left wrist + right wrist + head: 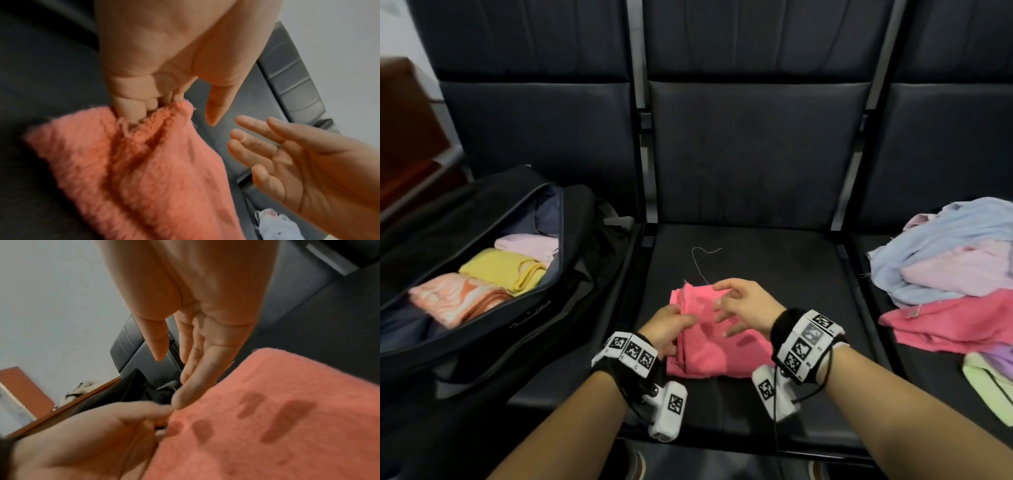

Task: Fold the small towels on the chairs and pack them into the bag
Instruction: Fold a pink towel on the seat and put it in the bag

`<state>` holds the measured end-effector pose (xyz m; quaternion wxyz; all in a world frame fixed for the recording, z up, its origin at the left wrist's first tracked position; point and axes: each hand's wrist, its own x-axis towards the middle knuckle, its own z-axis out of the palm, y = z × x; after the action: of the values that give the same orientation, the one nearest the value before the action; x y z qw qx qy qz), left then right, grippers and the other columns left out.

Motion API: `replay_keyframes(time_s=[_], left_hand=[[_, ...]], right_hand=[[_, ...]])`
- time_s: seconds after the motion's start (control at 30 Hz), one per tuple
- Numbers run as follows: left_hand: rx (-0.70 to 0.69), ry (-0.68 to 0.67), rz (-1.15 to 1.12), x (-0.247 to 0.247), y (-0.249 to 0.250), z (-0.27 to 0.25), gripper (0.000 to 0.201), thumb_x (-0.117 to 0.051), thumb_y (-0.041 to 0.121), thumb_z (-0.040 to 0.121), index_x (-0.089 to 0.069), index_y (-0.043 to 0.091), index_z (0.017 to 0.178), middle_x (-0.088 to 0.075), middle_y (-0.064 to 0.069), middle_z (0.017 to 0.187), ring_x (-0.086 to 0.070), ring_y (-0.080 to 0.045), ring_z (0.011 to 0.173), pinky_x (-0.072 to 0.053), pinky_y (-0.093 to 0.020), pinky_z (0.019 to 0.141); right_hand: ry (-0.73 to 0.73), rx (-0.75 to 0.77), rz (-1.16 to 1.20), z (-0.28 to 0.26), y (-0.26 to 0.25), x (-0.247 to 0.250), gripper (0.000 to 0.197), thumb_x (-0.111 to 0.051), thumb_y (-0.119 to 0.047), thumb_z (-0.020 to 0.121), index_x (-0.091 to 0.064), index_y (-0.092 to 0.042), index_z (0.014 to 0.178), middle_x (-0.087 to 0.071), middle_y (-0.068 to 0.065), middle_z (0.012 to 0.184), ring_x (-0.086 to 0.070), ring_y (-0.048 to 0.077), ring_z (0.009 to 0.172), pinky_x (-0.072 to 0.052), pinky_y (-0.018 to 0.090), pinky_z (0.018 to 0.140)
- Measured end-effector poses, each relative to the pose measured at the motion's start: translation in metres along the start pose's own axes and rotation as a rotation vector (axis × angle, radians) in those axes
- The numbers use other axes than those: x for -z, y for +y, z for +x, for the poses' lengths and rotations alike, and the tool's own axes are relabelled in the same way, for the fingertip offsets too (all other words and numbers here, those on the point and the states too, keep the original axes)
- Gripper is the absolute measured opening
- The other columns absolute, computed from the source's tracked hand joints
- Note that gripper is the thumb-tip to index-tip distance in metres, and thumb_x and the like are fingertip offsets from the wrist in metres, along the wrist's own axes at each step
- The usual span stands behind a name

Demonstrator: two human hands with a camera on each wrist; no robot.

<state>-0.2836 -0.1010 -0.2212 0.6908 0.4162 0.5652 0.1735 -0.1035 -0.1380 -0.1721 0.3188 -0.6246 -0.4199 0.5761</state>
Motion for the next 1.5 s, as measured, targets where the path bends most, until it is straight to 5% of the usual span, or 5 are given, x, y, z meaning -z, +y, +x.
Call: replay_keyframes(time_s=[0.2,0.5,0.77,1.0,1.5], left_hand=[[-0.225,0.141,0.135,-0.005,-0.002,0.007,0.043,-0.057,-0.025,0.077,-0.058,0.006,0.107,-0.064,-0.012,0.097,-0.062,-0.024,0.085,-0.056,-0.034,0.077],[-0.133,0.298,0.51,0.019,-0.013,0.012,0.051,-0.062,-0.011,0.074,-0.057,0.015,0.118,-0.066,-0.009,0.1,-0.065,-0.028,0.09,-0.055,-0.037,0.077],[-0.318,0.339,0.876,0.0,-0.005,-0.003,0.041,-0.052,-0.001,0.079,-0.069,0.034,0.092,-0.063,0.005,0.108,-0.06,-0.019,0.107,-0.051,-0.035,0.096],[-0.172,0.035,1.157,-0.028,-0.013,-0.01,0.074,-0.059,0.081,0.049,-0.065,0.039,0.11,-0.049,0.009,0.113,-0.045,-0.016,0.116,-0.042,-0.032,0.099],[-0.374,0.147,1.076,-0.01,0.001,0.006,0.014,-0.061,0.021,0.08,-0.066,0.021,0.093,-0.07,-0.001,0.091,-0.066,-0.027,0.09,-0.054,-0.036,0.079]], right_hand=[[0.044,0.003,-0.19,-0.002,0.027,0.024,0.022,-0.059,-0.011,0.094,-0.063,-0.021,0.113,-0.062,0.012,0.096,-0.067,0.041,0.082,-0.057,0.061,0.074],[-0.1,0.172,-0.712,-0.011,0.055,0.021,0.02,-0.075,-0.018,0.081,-0.077,-0.026,0.099,-0.07,-0.014,0.096,-0.062,-0.002,0.087,-0.045,0.011,0.082],[-0.191,0.259,-1.101,-0.012,0.071,0.008,0.04,-0.076,-0.011,0.071,-0.062,-0.024,0.106,-0.047,-0.003,0.115,-0.045,0.018,0.108,-0.047,0.033,0.092],[-0.12,0.281,-1.025,-0.004,0.064,0.009,0.026,-0.064,-0.008,0.08,-0.066,-0.017,0.104,-0.054,-0.001,0.105,-0.056,0.022,0.104,-0.046,0.029,0.085],[-0.058,0.293,-1.032,0.005,0.061,0.009,0.056,-0.071,-0.02,0.07,-0.05,-0.027,0.121,-0.052,-0.001,0.116,-0.05,0.02,0.108,-0.045,0.033,0.092]])
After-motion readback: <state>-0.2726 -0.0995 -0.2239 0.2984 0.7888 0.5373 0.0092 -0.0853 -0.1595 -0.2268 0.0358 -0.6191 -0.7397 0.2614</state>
